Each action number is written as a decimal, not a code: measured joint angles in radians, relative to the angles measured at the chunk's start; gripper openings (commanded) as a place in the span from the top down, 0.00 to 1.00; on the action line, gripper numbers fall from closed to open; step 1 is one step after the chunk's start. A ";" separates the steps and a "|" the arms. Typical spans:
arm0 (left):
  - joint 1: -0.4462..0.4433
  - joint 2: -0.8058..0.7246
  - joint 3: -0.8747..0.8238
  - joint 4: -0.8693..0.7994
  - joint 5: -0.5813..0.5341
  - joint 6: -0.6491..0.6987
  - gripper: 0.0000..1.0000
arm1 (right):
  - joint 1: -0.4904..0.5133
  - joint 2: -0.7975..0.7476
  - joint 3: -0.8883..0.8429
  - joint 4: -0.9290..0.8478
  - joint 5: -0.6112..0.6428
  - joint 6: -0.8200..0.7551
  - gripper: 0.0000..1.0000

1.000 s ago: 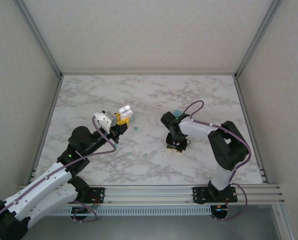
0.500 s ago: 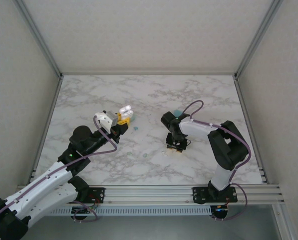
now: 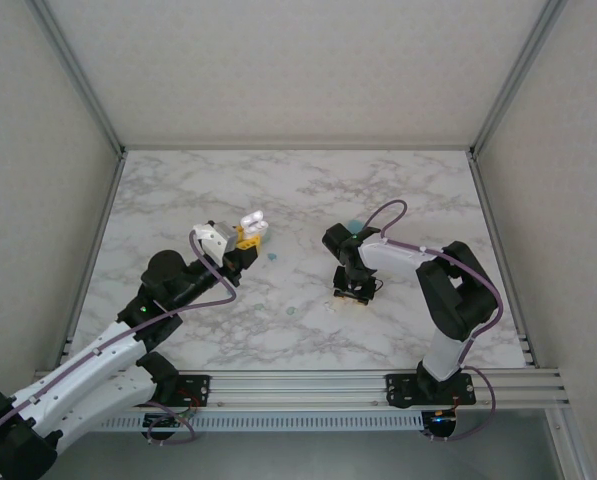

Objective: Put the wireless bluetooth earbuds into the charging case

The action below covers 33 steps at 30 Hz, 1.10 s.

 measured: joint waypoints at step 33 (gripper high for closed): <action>0.000 0.005 0.000 0.000 0.008 0.000 0.87 | -0.019 -0.050 -0.061 0.074 0.009 0.071 0.61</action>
